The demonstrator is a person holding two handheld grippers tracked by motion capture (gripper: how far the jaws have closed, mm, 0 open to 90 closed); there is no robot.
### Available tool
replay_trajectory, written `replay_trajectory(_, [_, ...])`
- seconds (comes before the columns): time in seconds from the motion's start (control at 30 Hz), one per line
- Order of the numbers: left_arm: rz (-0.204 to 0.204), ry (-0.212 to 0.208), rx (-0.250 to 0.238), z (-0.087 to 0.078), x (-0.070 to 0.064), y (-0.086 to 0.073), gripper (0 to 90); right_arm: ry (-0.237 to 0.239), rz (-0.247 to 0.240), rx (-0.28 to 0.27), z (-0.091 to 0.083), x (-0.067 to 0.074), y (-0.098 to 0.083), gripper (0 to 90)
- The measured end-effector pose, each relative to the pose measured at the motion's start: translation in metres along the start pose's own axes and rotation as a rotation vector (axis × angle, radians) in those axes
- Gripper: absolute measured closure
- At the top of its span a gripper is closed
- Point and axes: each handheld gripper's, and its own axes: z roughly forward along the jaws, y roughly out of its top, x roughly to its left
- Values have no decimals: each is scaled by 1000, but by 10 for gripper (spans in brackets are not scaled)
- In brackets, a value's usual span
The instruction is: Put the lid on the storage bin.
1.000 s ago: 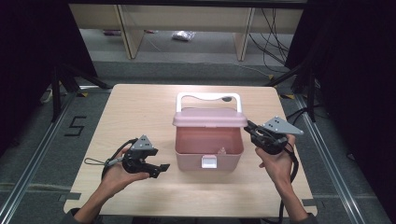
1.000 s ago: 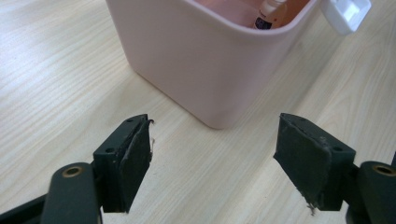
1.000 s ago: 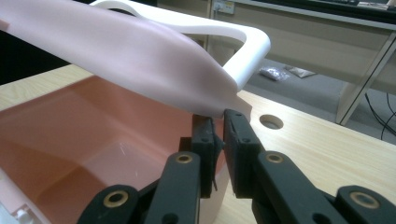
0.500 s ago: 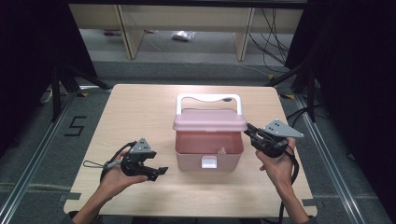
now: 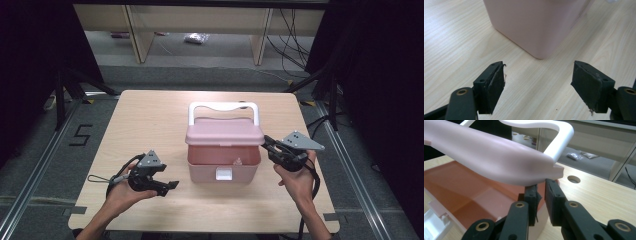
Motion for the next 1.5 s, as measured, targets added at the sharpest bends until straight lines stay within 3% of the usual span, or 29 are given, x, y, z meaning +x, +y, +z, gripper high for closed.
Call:
replay_trajectory(0.1, [1,4,2,0,-1,-1,258,9,-15,9,0,-2,-2,801])
replay_trajectory(0.13, [-5,4,0,0,-1,-2,258,24,-7,14,1,-2,-3,798])
replay_trajectory(0.17, [-8,-2,-6,1,-2,-3,258,9,5,18,0,0,-4,797])
replay_trajectory(0.2, [-8,-4,-3,2,-2,-3,258,4,-25,5,1,-2,-6,797])
replay_trajectory(0.23, [-11,-6,-3,2,-2,-4,258,22,5,29,0,-1,-6,797])
replay_trajectory(0.3, [-4,-8,3,2,-2,-5,258,22,-16,29,1,-2,-8,797])
replay_trajectory(0.4, [-8,-10,1,3,-2,-5,258,27,10,40,1,0,-9,795])
replay_trajectory(0.53, [-12,-6,8,3,0,-7,258,25,-14,40,1,-3,-11,794])
replay_trajectory(0.57, [-24,-5,0,4,0,-8,258,30,11,59,-1,-2,-12,794])
replay_trajectory(0.63, [-18,-4,10,4,1,-9,258,28,-18,45,0,-5,-13,793])
replay_trajectory(0.67, [-27,-3,8,5,0,-9,258,21,10,68,-2,-3,-14,793])
replay_trajectory(0.7, [-17,-5,11,5,0,-9,258,34,-11,56,0,-5,-16,792])
replay_trajectory(0.73, [-18,0,10,5,0,-9,258,16,7,70,-1,-4,-17,792])
replay_trajectory(0.8, [-12,-2,17,4,-1,-9,258,30,-8,64,1,-6,-18,792])
replay_trajectory(0.83, [-18,-6,11,4,-1,-9,258,13,1,63,0,-4,-20,792])
replay_trajectory(0.87, [-22,-4,5,5,-1,-9,258,21,11,88,-1,-4,-20,792])
replay_trajectory(0.97, [-15,-6,15,5,0,-9,258,17,-24,87,1,-6,-20,788])
replay_trajectory(1.0, [-19,-9,13,5,0,-10,258,23,0,99,1,-5,-21,787])
replay_trajectory(1.07, [-21,-8,18,6,0,-10,258,15,-2,98,3,-5,-23,787])
replay_trajectory(1.13, [-19,-12,19,6,0,-11,259,4,-38,102,4,-10,-25,789])
replay_trajectory(1.17, [-23,-11,19,7,0,-11,261,0,-14,84,5,-8,-27,791])
replay_trajectory(1.2, [-12,-9,26,6,0,-11,262,-2,-32,73,5,-11,-27,791])
replay_trajectory(1.3, [-13,-3,21,6,0,-10,262,-6,-27,98,3,-10,-25,789])
replay_trajectory(1.37, [-29,-9,11,6,-1,-11,262,-29,-49,84,4,-11,-25,785])
replay_trajectory(1.43, [-17,-7,21,5,0,-11,262,-25,-49,96,4,-11,-25,777])
replay_trajectory(1.5, [-18,-4,19,5,1,-11,262,-24,-28,105,3,-12,-25,756])
